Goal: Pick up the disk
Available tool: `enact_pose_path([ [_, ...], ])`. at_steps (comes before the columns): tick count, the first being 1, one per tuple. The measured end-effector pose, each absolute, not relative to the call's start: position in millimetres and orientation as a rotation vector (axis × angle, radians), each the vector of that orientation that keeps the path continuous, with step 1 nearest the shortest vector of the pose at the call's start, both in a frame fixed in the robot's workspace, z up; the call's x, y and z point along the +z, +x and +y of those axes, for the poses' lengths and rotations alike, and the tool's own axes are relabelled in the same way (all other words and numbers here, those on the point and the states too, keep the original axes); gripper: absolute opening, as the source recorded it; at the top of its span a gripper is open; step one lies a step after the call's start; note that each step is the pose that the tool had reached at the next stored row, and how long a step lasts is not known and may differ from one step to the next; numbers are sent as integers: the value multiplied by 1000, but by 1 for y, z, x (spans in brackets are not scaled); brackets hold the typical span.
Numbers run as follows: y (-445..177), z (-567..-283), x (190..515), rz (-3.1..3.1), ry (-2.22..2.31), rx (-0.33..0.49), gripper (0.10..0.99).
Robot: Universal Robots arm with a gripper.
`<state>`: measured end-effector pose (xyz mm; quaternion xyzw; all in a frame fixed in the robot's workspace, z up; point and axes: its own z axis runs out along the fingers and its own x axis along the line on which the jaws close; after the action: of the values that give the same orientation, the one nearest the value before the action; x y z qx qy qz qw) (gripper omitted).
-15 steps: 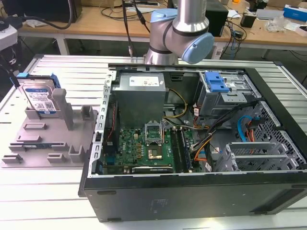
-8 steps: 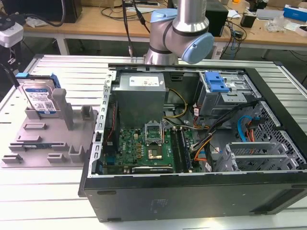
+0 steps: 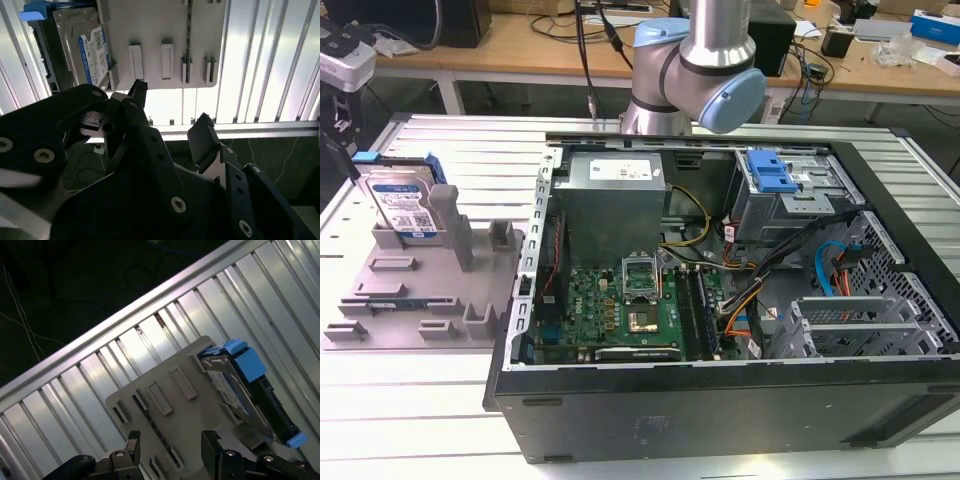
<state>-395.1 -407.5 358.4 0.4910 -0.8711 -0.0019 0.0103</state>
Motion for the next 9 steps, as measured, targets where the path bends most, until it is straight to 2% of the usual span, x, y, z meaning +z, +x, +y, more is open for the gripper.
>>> enact_pose_path([
  [9, -395, -408, 357, -2550, 1830, 16, 604],
])
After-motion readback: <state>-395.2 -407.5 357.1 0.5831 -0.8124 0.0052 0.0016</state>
